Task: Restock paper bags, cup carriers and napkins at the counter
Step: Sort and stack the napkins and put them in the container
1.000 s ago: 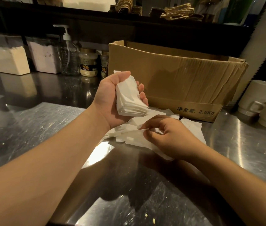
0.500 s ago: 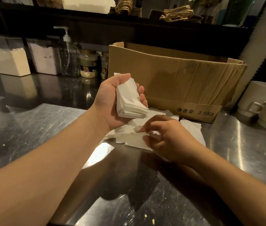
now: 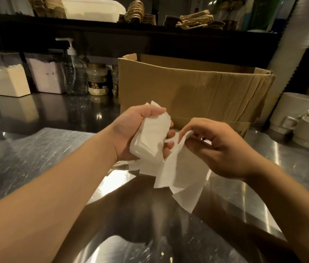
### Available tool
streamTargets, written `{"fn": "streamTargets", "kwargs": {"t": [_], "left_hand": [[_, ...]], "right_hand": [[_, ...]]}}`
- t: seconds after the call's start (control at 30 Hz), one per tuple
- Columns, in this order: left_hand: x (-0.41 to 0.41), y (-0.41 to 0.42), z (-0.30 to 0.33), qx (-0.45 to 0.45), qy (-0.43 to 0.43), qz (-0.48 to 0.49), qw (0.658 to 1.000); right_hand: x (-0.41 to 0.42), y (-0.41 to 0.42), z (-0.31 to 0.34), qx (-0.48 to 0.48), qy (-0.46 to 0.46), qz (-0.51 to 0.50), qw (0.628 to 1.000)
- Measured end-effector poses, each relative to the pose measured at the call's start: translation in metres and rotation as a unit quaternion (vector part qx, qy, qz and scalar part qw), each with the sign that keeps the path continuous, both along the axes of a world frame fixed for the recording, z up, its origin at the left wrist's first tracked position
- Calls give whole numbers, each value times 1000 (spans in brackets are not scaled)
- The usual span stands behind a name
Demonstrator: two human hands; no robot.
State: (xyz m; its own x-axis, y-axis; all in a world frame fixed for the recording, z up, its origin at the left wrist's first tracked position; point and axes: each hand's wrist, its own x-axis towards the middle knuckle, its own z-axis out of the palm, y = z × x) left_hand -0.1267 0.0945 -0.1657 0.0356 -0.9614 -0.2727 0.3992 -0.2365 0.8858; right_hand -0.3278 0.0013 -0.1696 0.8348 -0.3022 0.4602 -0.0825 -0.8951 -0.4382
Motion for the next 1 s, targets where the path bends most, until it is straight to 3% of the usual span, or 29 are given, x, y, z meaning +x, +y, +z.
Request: {"fn": "streamTargets", "kwargs": {"t": [0.1,0.37,0.47,0.63,0.73,1.0], "left_hand": [[-11,0,-4,42,-88,-14,995],[-19,-5,-12,56,-41,-81,994],[-23,-2,-10,48,0,-112,993],[-27,-3,-13,74,-75,-65,992],[-22,-4,-12,68,-32,-65,995],[-8,-6,-12,-25,94,41,994]], "right_hand": [[0,1,3,23,13,-20,999],[2,-2,-4,-37,7,-99,994],[3,-5,-8,-5,-20,-105,994],[6,-8,-12,74,-44,-105,991],[4,-13,-9,89,-26,-121,988],[-9,-23,6,199,-51,-123,971]]}}
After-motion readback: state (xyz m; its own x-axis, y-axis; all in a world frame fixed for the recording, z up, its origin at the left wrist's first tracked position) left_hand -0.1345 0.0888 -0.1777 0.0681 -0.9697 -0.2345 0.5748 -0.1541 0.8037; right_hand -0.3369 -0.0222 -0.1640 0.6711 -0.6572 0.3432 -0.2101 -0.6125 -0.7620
